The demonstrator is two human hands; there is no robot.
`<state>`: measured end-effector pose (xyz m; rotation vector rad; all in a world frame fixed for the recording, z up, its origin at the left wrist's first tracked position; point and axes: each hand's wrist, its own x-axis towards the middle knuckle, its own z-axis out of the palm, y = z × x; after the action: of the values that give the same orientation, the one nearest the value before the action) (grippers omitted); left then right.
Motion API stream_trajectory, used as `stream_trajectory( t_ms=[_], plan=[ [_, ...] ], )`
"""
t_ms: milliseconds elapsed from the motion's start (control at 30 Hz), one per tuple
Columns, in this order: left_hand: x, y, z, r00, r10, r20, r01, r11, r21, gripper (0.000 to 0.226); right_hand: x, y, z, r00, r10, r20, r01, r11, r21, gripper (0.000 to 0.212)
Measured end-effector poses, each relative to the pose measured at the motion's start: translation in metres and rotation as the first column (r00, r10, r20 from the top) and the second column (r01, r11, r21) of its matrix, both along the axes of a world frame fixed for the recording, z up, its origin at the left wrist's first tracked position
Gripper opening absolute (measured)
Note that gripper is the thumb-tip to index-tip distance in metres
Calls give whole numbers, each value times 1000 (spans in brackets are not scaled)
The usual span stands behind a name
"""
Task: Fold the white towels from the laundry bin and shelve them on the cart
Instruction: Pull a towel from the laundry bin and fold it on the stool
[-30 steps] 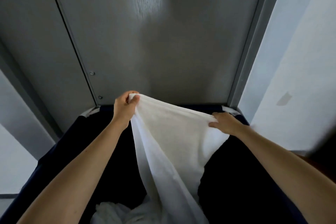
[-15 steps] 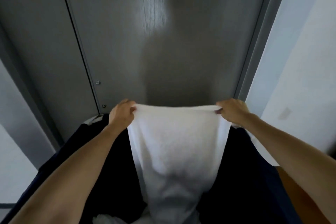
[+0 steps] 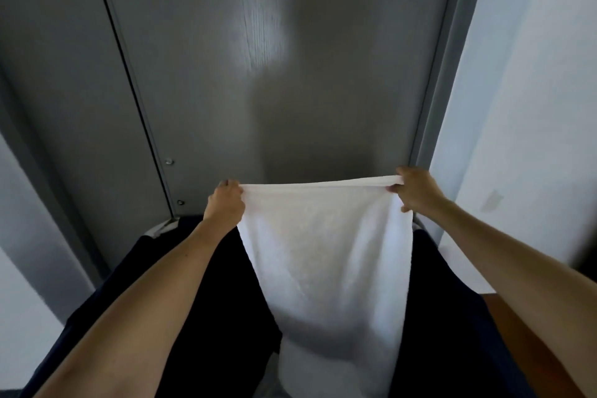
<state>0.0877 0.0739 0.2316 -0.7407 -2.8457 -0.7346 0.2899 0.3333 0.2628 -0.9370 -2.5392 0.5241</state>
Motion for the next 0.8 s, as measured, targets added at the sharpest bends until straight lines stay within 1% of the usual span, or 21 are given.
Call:
stream_trajectory(
  t_ms=[67,100,200,300,400,500,567,633,700,800],
  plan=[
    [4,6,6,1000,-3,-10,3,997,72,24,10,2,2,996,-23,-87,14,995,-102,21],
    [7,10,8,1000,-1,-20,3,996,93,25,16,3,1,993,-38,-108,25,993,-119,22],
    [19,20,18,998,-6,-60,12,995,103,26,31,8,0,986,-80,-149,62,991,-121,22],
    [25,24,39,994,17,-112,-8,996,85,24,39,11,14,968,-81,-236,57,993,-106,18],
    [35,32,79,985,57,-162,-40,993,110,27,46,21,50,939,-66,-337,49,997,-60,20],
    [59,51,136,982,103,-160,-64,971,230,34,62,37,104,885,-55,-462,56,998,-11,27],
    [85,63,173,981,123,-151,-68,944,323,37,83,47,141,849,-35,-527,63,997,37,25],
    [117,74,203,976,117,-182,-34,915,402,36,112,57,173,824,-25,-565,82,994,76,26],
    [154,86,225,971,85,-223,29,886,464,31,149,71,198,808,-36,-587,110,990,92,34],
    [207,110,242,961,22,-276,125,855,504,22,211,91,220,778,-69,-624,151,985,79,35]
  ],
)
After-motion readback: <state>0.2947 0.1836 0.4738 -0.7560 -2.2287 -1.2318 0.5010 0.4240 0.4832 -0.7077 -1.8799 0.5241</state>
